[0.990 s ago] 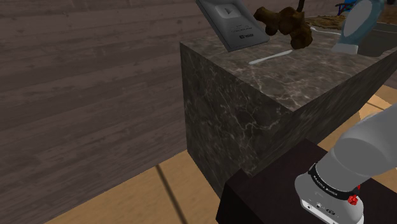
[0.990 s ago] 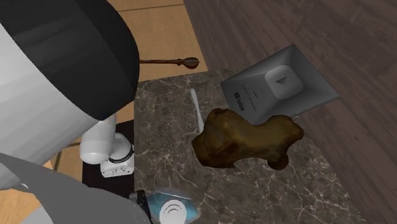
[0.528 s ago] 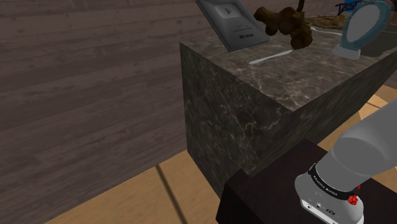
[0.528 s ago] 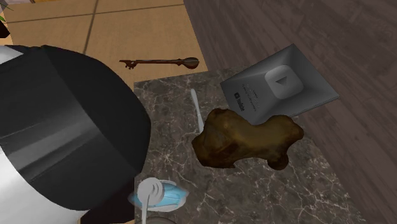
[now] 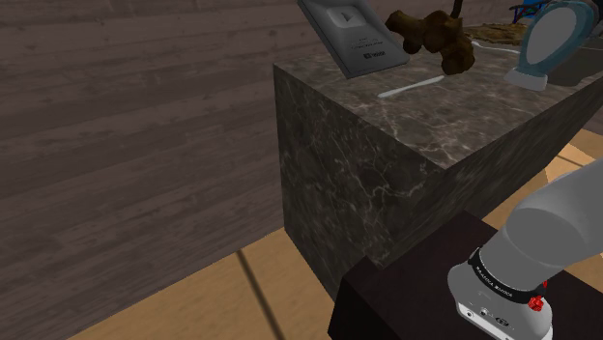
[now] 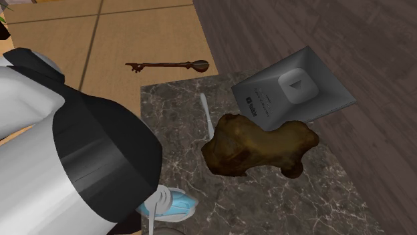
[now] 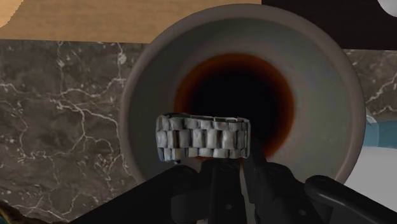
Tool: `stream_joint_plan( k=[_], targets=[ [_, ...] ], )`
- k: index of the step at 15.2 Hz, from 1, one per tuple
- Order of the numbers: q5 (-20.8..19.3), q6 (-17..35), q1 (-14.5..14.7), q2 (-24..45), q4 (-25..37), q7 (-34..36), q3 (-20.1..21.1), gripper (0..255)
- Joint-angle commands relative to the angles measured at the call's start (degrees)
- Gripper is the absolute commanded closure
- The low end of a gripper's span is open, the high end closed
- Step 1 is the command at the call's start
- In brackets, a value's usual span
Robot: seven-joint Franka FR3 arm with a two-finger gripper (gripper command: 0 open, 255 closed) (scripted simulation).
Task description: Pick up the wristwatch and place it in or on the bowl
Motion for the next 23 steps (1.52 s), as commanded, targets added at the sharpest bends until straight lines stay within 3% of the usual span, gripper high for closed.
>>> stream_joint_plan(
  k=[1,8,9,14,18,23],
  targets=[
    [-0.32,0.62,-0.1,-0.54,-1.04,0.31,0.24,255],
    [-0.31,0.61,-0.1,-0.53,-1.02,0.3,0.23,255],
    [-0.31,0.61,-0.1,-0.53,-1.02,0.3,0.23,0],
    [-0.31,0.61,-0.1,-0.53,-1.02,0.3,0.23,0],
    [3.27,-6.86,0.74,5.37,11.11,-3.12,-2.5,0],
    [3.28,-6.86,0.71,5.37,11.11,-3.13,-2.49,0]
  ],
)
